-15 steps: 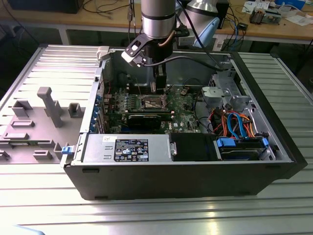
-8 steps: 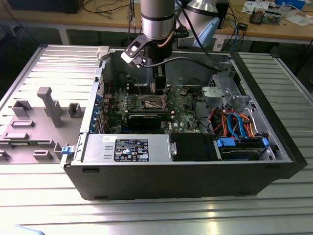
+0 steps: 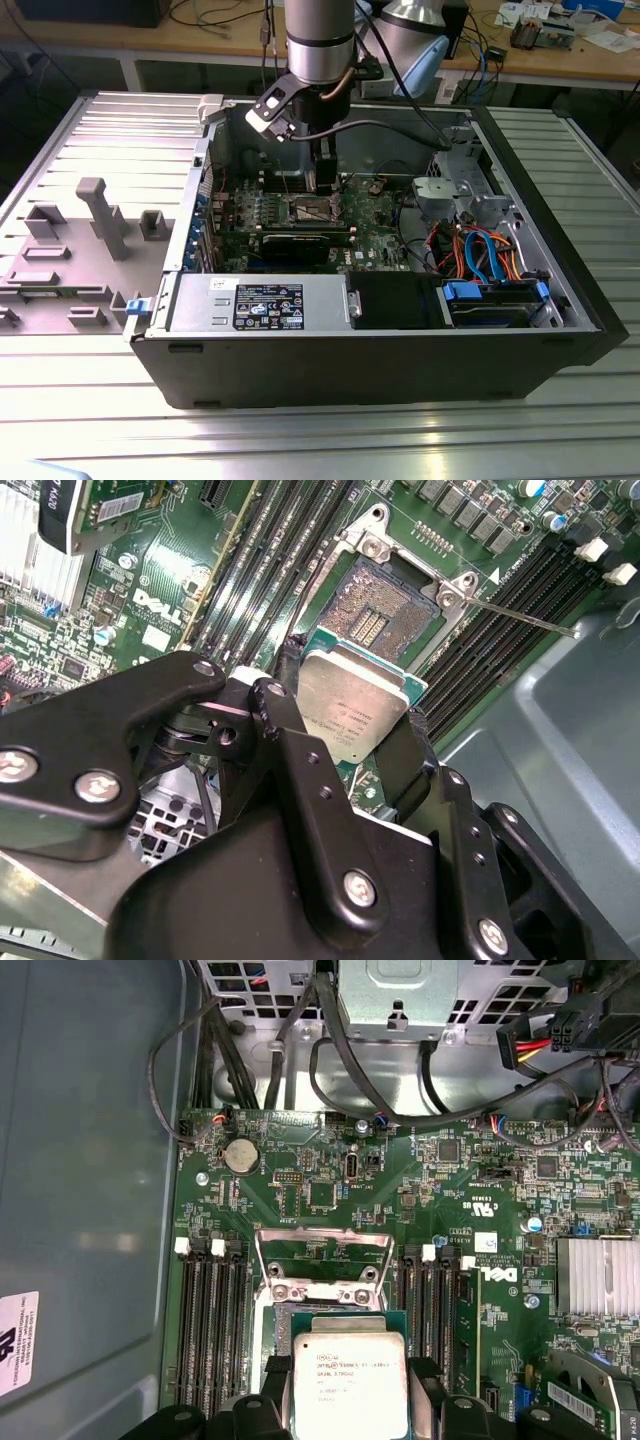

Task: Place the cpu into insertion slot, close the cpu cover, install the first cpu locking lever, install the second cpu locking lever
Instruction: 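Place the cpu into insertion slot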

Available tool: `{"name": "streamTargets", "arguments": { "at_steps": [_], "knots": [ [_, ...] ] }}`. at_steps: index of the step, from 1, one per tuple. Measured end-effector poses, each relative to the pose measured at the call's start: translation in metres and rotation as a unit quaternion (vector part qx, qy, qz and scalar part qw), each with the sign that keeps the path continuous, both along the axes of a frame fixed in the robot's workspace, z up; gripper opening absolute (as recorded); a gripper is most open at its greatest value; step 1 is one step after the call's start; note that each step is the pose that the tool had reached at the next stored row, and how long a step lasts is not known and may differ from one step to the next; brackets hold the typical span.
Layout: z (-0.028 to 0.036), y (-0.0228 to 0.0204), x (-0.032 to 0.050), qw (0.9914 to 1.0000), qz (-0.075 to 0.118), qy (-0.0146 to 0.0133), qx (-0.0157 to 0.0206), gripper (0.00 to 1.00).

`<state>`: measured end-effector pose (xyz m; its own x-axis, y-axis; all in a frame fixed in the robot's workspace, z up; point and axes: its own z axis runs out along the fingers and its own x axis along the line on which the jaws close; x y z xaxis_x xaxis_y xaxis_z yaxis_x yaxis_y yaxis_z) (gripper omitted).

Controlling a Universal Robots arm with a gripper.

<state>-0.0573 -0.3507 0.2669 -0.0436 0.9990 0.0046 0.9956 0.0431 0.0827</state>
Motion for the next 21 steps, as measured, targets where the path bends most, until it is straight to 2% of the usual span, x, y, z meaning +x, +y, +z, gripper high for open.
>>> {"name": "streamTargets", "arguments": {
  "at_steps": [6, 8, 17, 21],
  "knots": [
    [-0.0017, 0.0, -0.0006, 1.0, 0.0, 0.0, 0.0, 0.55],
    [-0.0126, 0.0, -0.0043, 1.0, 0.0, 0.0, 0.0, 0.55],
    [-0.0153, 0.0007, -0.0045, 1.0, 0.0, 0.0, -0.0002, 0.55],
    [-0.0169, 0.0027, -0.0044, 0.99999, 0.0, -0.0001, -0.0036, 0.55]
  ]
}}
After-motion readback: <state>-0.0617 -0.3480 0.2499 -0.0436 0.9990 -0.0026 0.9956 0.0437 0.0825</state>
